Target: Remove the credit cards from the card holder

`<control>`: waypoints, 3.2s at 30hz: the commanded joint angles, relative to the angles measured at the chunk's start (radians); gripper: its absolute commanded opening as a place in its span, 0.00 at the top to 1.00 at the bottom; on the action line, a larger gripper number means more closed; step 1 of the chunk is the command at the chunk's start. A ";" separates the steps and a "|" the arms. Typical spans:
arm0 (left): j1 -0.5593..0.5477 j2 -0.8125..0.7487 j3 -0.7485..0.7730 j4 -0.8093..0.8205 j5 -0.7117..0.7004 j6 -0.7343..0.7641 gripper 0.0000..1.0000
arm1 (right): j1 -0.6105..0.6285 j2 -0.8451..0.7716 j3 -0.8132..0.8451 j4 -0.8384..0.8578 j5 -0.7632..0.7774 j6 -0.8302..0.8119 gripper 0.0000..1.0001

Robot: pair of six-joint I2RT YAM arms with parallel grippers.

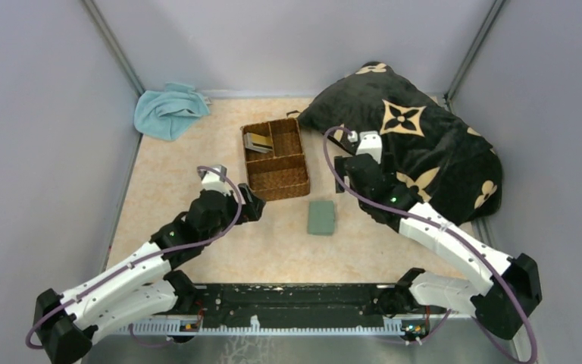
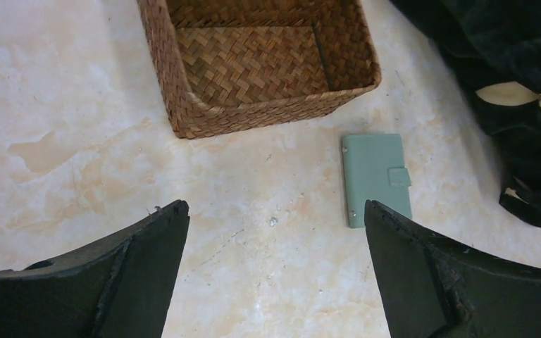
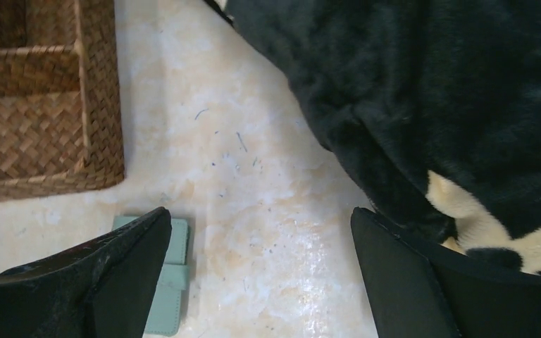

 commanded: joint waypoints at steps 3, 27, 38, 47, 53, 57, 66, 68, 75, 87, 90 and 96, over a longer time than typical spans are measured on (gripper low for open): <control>0.003 -0.095 -0.027 0.165 0.023 0.222 0.00 | -0.109 -0.174 -0.078 0.147 -0.217 -0.043 0.01; 0.010 0.079 -0.045 0.474 0.454 0.269 0.53 | -0.119 -0.219 -0.428 0.541 -0.633 0.252 0.57; 0.022 0.229 0.032 0.548 0.912 0.267 0.46 | -0.121 -0.116 -0.504 0.537 -0.825 0.344 0.42; 0.026 0.261 0.044 0.613 1.093 0.247 0.19 | -0.155 -0.151 -0.588 0.596 -0.822 0.352 0.24; 0.028 0.261 0.056 0.597 1.114 0.255 0.18 | -0.156 -0.017 -0.599 0.716 -0.888 0.387 0.27; 0.027 0.256 0.059 0.571 1.105 0.258 0.17 | -0.156 0.040 -0.607 0.769 -0.897 0.391 0.32; 0.027 0.242 0.059 0.514 1.032 0.262 0.16 | -0.156 0.046 -0.590 0.720 -0.838 0.363 0.71; 0.027 0.244 0.056 0.516 1.022 0.259 0.16 | -0.155 0.044 -0.569 0.682 -0.819 0.342 0.91; 0.027 0.247 0.048 0.501 0.980 0.257 0.16 | -0.156 0.012 -0.507 0.559 -0.774 0.288 1.00; 0.056 0.257 0.065 0.440 0.799 0.192 0.11 | 0.028 -0.138 -0.261 0.073 -0.302 0.098 1.00; 0.058 0.256 0.075 0.408 0.749 0.191 0.10 | 0.147 -0.032 -0.156 -0.061 -0.080 0.119 1.00; 0.062 0.220 0.074 0.353 0.709 0.207 0.07 | 0.236 0.206 -0.022 -0.198 0.070 0.210 1.00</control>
